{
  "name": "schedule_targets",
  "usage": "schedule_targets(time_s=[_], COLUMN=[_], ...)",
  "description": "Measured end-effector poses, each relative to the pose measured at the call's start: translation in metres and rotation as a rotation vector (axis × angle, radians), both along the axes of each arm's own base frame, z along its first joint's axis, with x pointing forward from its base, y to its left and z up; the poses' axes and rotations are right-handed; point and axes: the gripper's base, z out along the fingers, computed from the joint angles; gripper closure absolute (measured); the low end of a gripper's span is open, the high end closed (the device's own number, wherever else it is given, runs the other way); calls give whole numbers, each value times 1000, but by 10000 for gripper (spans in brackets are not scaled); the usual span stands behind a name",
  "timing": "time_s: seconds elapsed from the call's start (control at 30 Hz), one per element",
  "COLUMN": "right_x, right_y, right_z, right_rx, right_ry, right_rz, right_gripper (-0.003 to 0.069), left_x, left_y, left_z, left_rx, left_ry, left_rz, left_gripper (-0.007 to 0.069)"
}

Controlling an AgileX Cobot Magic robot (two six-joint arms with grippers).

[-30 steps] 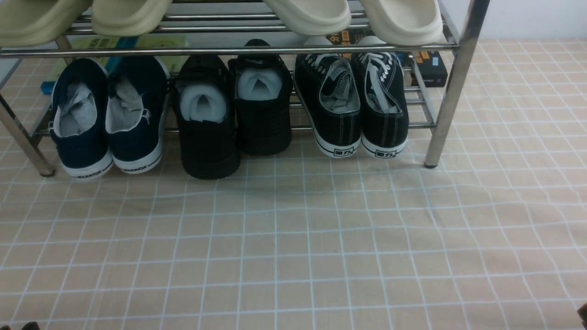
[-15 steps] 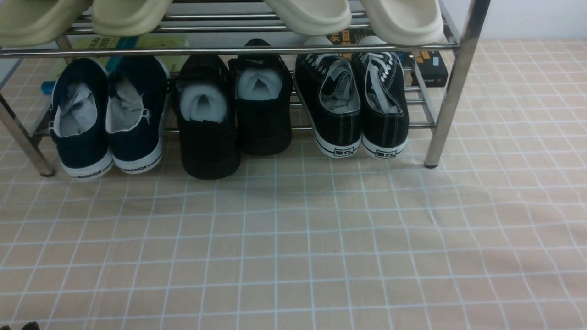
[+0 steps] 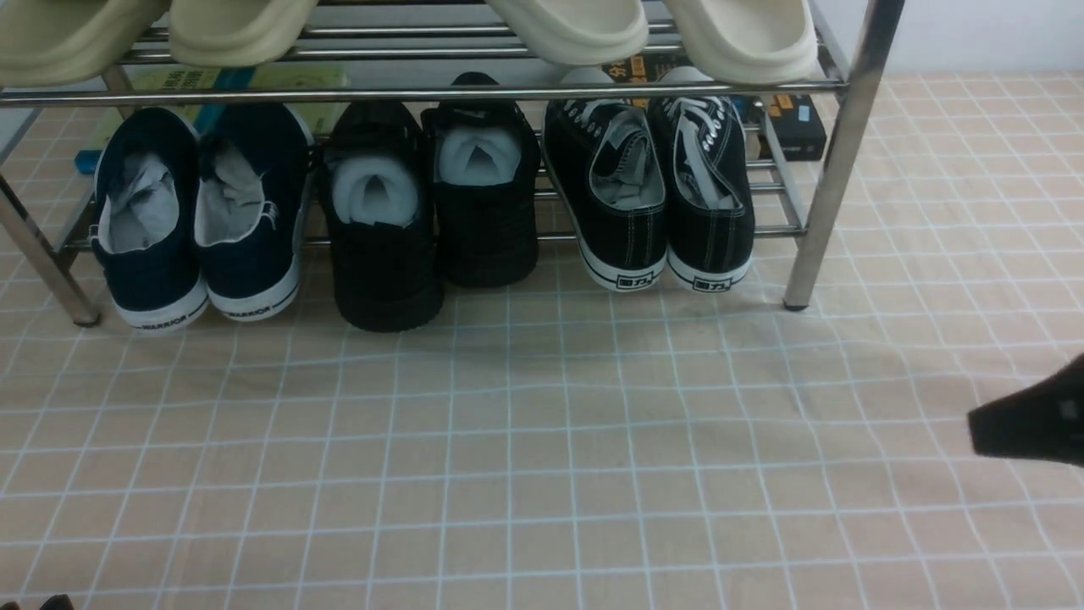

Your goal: Take the shoes off the shelf from the light coffee tablecloth by hand.

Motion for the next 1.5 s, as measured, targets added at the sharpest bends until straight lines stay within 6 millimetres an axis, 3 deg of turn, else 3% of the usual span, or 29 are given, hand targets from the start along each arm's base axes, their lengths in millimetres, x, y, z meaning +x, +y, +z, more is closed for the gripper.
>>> schedule_targets(time_s=[0.1,0.13,0.2,0.33,0.5,0.6,0.73,0.8,0.83,0.97,1.2,1.5], right_x=[20,34,43,59,89,113,136,156,156,182,204,216], right_y=[14,33,46,108,153,172,184,191,191,201,210,212], right_z=[0,-1,1,6,13,22,25,25,26,7,-21,-42], right_rx=[44,99,120,75,-114,-227,-313,-355,-350,-392,-410,-481], right_ry=[73,88,82,86,9,-83,-162,-240,-247,-335,-397,-421], right_rz=[136,235,292,510,493,406,331,273,269,231,182,178], right_gripper=[659,659,659,659,641,586,474,361,361,243,221,239], left_x=[0,0,0,0,0,0,0,0,0,0,0,0], left_y=[0,0,0,0,0,0,0,0,0,0,0,0], left_z=[0,0,0,0,0,0,0,0,0,0,0,0], left_rx=[0,0,0,0,0,0,0,0,0,0,1,1], left_ry=[0,0,0,0,0,0,0,0,0,0,0,0], left_rz=[0,0,0,0,0,0,0,0,0,0,0,0], left_gripper=[383,383,383,383,383,383,383,383,383,383,383,383])
